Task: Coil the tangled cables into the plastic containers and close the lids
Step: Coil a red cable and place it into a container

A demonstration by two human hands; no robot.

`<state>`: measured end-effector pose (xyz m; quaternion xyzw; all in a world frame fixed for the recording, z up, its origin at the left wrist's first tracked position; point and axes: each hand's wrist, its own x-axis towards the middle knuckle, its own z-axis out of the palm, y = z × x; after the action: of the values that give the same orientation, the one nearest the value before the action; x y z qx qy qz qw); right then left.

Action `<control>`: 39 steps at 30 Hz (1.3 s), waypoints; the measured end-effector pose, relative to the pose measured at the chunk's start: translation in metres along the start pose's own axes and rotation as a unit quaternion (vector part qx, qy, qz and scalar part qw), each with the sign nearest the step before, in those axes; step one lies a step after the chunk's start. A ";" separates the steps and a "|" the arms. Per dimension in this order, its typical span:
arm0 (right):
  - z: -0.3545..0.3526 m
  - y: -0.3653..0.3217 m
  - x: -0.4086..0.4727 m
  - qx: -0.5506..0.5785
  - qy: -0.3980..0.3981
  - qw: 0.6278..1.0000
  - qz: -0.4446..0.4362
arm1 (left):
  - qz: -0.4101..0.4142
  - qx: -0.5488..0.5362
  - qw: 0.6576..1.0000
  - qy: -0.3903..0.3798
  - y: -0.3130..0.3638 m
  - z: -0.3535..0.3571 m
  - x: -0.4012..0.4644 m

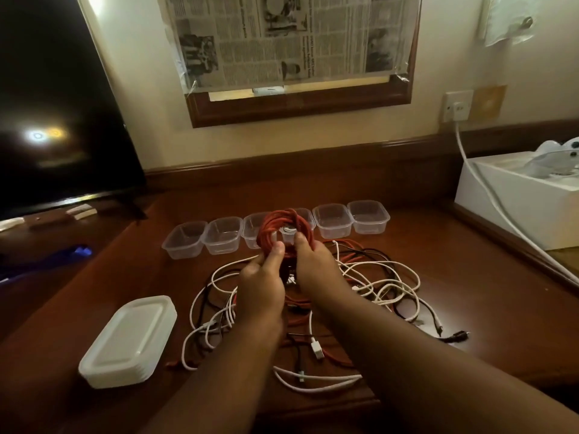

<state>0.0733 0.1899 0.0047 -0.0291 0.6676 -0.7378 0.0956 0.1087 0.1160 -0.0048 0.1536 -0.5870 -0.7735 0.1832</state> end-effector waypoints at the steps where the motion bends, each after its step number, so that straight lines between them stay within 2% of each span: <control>1: -0.003 -0.002 0.001 -0.008 -0.012 1.000 0.019 | -0.021 -0.030 0.999 -0.006 0.002 -0.002 0.002; 4: -0.016 -0.010 0.006 0.015 -0.045 0.997 0.062 | -0.092 -0.121 0.986 -0.074 0.007 -0.006 0.005; 8: -0.028 -0.023 0.010 -0.027 -0.083 0.993 0.074 | -0.122 -0.117 0.980 -0.108 0.008 -0.009 0.005; 11: -0.034 -0.031 0.010 -0.137 -0.123 0.982 0.029 | -0.112 -0.025 0.987 -0.116 0.007 -0.014 0.011; 14: -0.039 -0.032 0.012 -0.191 -0.129 0.973 -0.022 | -0.112 0.043 0.987 -0.111 0.010 -0.014 0.016; 18: -0.041 -0.027 0.014 -0.193 -0.108 0.972 -0.080 | -0.104 0.058 0.987 -0.105 0.013 -0.012 0.020; 21: -0.045 -0.028 0.016 -0.151 -0.106 0.981 -0.067 | -0.090 0.098 0.983 -0.127 0.016 -0.013 0.026; 23: -0.049 -0.030 0.018 -0.126 -0.110 0.985 -0.048 | -0.057 0.201 0.965 -0.157 0.018 -0.016 0.028; 25: -0.051 -0.031 0.021 -0.141 -0.107 0.983 -0.053 | 0.003 0.326 0.929 -0.175 0.020 -0.018 0.030; 28: -0.052 -0.028 0.025 -0.169 -0.086 0.978 -0.084 | 0.049 0.369 0.917 -0.143 0.016 -0.020 0.033; 30: -0.052 -0.026 0.028 -0.177 -0.072 0.976 -0.106 | 0.081 0.345 0.931 -0.083 0.014 -0.020 0.033; 32: -0.051 -0.026 0.031 -0.169 -0.057 0.977 -0.121 | 0.075 0.252 0.963 -0.068 0.013 -0.021 0.034; 35: -0.051 -0.027 0.035 -0.078 -0.047 0.992 -0.088 | 0.005 0.094 0.990 -0.106 0.020 -0.024 0.032; 39: -0.054 -0.031 0.036 -0.009 -0.059 0.998 -0.024 | -0.091 -0.015 0.970 -0.225 0.028 -0.031 0.033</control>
<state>0.0253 0.2387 0.0269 -0.0893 0.6668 -0.7306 0.1169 0.0962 0.0675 0.0134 0.0256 -0.5851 -0.8102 -0.0220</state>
